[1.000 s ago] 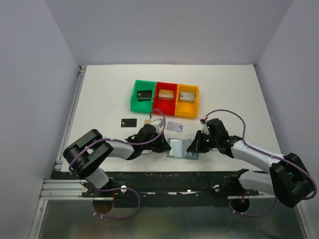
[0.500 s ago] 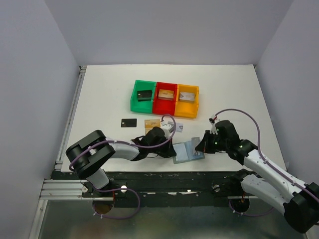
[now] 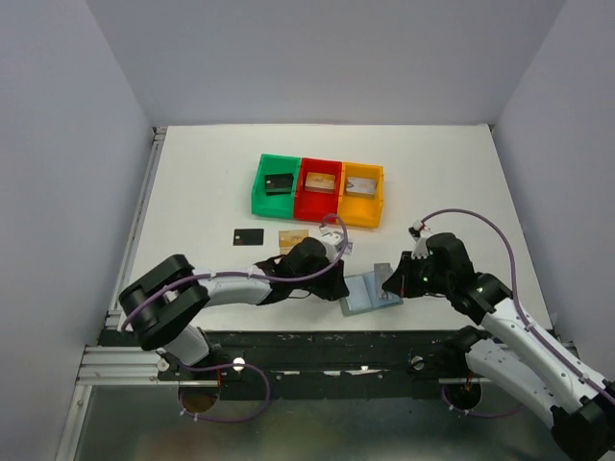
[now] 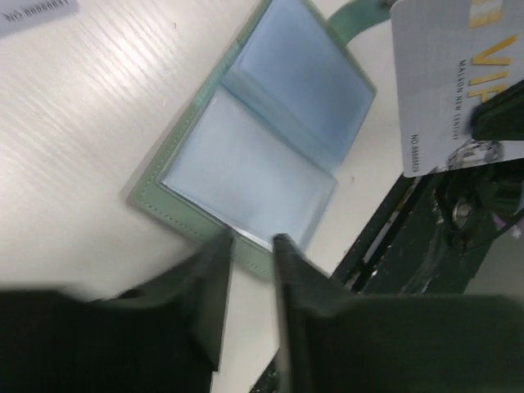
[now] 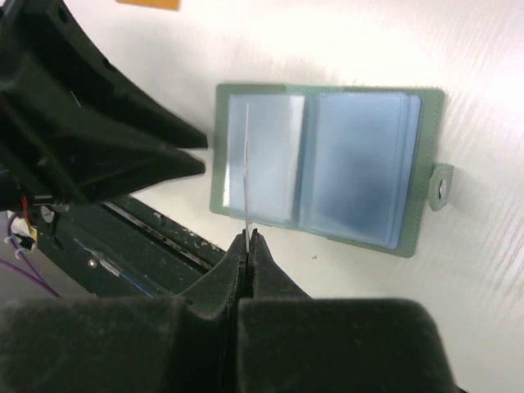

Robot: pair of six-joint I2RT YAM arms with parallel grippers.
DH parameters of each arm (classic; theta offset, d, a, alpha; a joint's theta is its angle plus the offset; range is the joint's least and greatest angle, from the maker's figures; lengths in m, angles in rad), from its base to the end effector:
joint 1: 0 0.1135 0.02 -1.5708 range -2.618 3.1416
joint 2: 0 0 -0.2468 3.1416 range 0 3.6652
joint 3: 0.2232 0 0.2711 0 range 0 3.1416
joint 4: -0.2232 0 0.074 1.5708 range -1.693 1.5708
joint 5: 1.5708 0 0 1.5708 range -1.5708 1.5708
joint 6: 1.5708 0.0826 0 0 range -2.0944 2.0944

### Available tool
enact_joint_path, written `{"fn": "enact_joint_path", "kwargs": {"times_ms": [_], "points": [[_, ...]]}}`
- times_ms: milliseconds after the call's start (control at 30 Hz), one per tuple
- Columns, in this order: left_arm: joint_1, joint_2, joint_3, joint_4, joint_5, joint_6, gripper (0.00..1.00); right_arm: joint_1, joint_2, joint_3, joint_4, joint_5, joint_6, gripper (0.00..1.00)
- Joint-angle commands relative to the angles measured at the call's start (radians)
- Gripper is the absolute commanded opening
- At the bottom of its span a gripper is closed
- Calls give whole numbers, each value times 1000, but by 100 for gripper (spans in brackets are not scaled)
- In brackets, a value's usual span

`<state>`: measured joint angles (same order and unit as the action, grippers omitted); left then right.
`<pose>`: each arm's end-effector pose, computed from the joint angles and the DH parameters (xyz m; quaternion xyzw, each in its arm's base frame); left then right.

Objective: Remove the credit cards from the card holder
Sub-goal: Place the credit card at the center of the board.

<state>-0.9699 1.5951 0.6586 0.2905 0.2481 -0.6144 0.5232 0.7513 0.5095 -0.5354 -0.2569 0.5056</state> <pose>0.1834 -0.3035 0.0901 0.2114 0.8644 -0.3929 0.2321 0.1804 0.1283 0.1690 -0.0575 0.9142 0.2914 0.2756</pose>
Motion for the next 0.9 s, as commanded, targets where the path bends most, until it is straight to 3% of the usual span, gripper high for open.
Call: {"fn": "enact_joint_path", "kwargs": {"times_ms": [0,67,200,300,400,567,867], "points": [[14,-249,-37,-83,-128,19,55,-3,-62,76,-78,-10,-74,0],[33,-358,-71,-106,-158,13,65,-2,-50,104,-78,-82,-110,0],[94,-547,-145,-91,-98,18,74,32,29,182,-61,-272,-186,0],[148,-667,-215,-1,87,54,74,58,101,251,-93,-453,-258,0],[152,-774,-281,83,166,71,75,80,186,342,-202,-605,-338,0],[152,-834,-323,269,365,19,74,126,209,422,-314,-613,-412,0],[151,-710,-241,280,545,-18,63,228,275,466,-336,-545,-417,0]]}}
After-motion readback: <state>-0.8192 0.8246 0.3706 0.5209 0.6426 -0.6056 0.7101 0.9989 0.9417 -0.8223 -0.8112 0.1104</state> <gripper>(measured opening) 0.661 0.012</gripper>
